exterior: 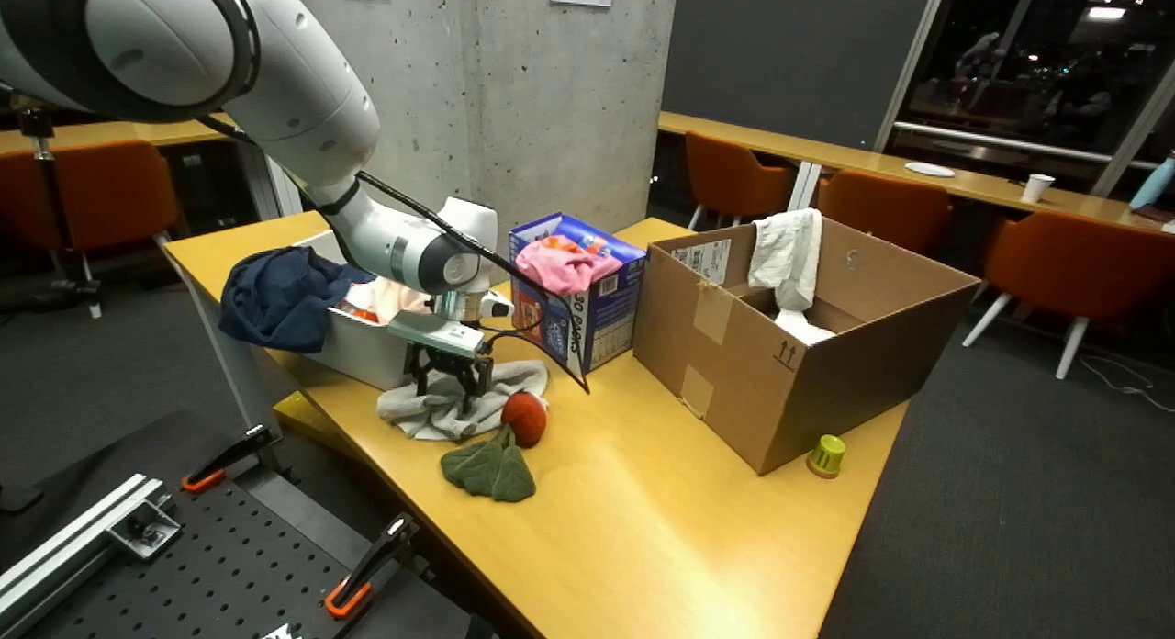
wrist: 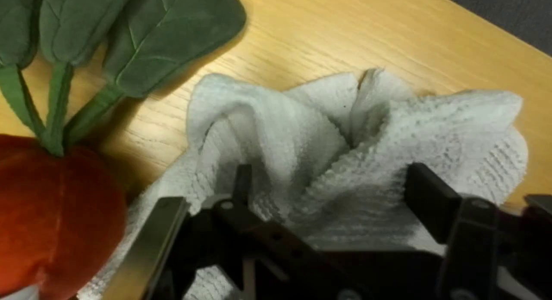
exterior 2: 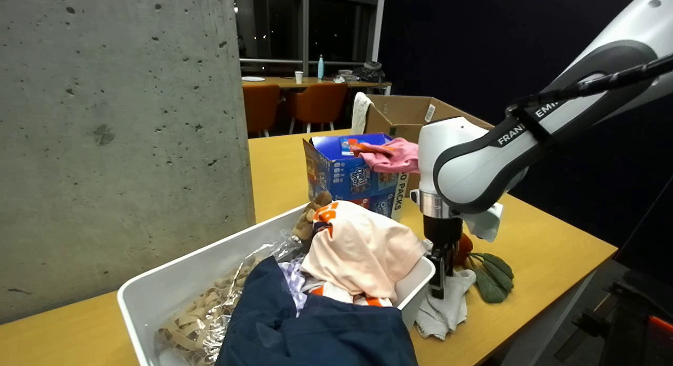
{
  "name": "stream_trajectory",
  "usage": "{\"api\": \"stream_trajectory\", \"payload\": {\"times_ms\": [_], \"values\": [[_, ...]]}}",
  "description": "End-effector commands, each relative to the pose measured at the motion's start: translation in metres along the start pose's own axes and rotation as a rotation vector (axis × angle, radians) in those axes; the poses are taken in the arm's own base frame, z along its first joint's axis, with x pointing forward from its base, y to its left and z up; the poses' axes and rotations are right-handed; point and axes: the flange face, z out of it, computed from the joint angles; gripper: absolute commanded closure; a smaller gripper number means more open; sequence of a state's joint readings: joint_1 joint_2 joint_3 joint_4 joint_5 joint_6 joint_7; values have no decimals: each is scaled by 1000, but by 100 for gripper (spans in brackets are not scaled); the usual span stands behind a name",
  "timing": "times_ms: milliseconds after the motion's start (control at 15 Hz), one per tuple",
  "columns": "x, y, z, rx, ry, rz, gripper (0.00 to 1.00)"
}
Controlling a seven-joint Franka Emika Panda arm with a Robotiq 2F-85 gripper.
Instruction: Place the towel over the radish then lift it and place it in the storage container.
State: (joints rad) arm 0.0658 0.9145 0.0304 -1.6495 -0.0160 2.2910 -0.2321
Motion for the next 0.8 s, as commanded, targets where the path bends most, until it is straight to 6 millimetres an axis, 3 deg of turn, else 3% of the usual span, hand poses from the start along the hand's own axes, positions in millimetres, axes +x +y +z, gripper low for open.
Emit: {"api": "stream_trajectory", "payload": {"times_ms": [0, 467, 533, 733], "values": [[17, -10, -3, -24, -5, -17, 42], [14, -23, -16, -25, 18, -29, 95], [13, -23, -18, -27, 20, -27, 100], [2, -24, -37, -42, 46, -16, 98]]}}
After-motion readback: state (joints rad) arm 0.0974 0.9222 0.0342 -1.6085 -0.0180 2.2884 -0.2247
